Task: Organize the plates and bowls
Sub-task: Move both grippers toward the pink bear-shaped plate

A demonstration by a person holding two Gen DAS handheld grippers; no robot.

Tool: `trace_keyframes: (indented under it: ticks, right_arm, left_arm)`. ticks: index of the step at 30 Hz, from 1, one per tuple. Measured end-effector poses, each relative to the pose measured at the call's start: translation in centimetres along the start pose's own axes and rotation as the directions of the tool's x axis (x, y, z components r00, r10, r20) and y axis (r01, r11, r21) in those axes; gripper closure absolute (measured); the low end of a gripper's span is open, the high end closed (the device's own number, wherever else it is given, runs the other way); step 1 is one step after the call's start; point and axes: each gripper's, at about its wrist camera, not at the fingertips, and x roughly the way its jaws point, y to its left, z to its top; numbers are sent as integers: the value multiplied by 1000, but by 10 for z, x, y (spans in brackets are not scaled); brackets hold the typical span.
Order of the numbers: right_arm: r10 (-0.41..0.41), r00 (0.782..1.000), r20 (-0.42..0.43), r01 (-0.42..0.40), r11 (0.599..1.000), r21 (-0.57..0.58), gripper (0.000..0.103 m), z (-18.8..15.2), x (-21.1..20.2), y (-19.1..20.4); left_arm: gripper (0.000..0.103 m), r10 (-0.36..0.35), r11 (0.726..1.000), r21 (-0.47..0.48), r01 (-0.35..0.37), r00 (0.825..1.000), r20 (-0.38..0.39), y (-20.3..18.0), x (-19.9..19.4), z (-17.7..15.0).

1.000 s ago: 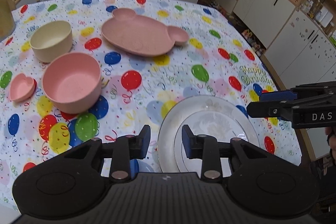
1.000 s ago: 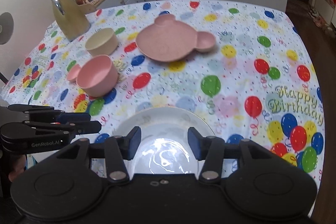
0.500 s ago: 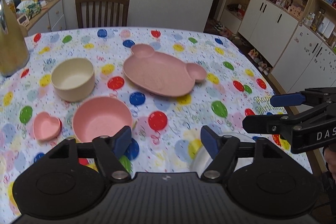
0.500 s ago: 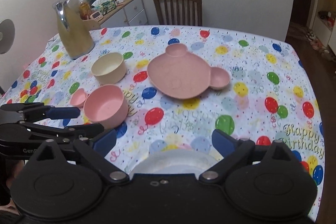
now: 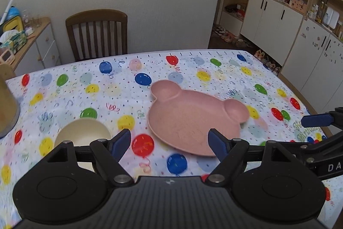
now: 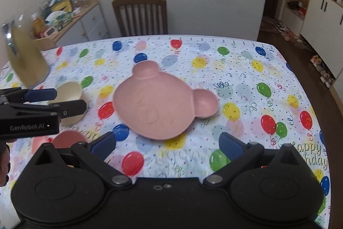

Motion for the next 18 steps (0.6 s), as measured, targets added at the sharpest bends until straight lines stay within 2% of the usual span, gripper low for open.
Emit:
trace_keyframes:
  ticks: [6,12,18]
  right_arm:
    - [-80,996,-50,83,994,66,4,12,42,-3]
    - [-118,988,-98,131,982,134,8,18,73,-9]
    - [-151,976,-156,176,971,162,19,22,102,-14]
  left_arm:
    - [24,-36,999,35,38,997,-62,19,55,16]
    - [24,-60,996,65,68,992,-111,26,95,27]
    - [24,-47,996,64,59,984,-171,31,135,34]
